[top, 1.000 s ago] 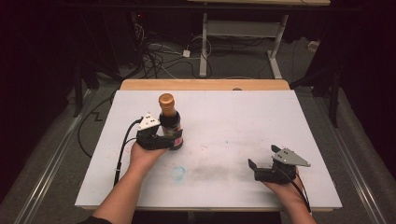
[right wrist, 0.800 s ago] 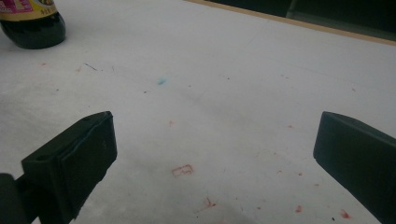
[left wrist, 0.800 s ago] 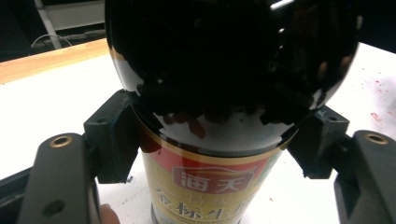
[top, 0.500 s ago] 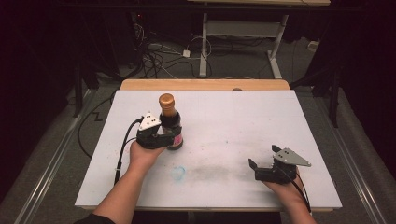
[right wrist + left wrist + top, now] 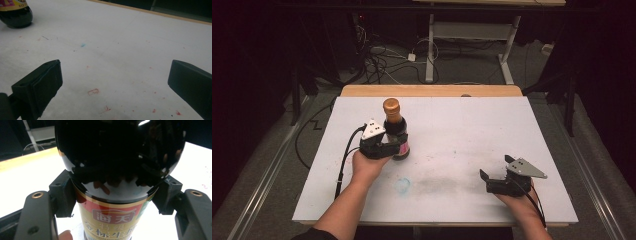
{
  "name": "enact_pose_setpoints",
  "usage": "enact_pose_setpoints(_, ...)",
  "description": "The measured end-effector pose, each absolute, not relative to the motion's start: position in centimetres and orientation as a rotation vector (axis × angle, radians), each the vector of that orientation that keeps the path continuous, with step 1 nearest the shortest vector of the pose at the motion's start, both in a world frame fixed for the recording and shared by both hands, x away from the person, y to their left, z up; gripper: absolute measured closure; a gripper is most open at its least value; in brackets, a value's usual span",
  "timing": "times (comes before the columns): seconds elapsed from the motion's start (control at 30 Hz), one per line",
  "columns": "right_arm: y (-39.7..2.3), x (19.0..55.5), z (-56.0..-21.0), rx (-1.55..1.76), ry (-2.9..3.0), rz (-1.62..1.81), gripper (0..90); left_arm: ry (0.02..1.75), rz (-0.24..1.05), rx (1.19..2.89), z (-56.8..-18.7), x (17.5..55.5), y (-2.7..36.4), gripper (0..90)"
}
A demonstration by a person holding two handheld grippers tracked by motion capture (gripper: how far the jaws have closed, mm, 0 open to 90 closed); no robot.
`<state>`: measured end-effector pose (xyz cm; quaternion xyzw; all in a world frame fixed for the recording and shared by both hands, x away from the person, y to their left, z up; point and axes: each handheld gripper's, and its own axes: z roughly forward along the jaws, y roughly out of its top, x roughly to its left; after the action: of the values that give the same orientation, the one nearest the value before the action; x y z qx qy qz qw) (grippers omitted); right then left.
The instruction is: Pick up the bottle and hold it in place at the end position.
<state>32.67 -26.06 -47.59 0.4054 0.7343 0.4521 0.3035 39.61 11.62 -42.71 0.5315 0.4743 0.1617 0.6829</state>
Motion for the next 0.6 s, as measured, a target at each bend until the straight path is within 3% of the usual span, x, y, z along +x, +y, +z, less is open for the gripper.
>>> enact_pose_setpoints(0.6, -26.3, 32.6, -47.4, 1.071, 1.938, 1.205, 0.7, 1.002, 0.289, 1.22, -41.8, 38.7, 7.3, 29.1)
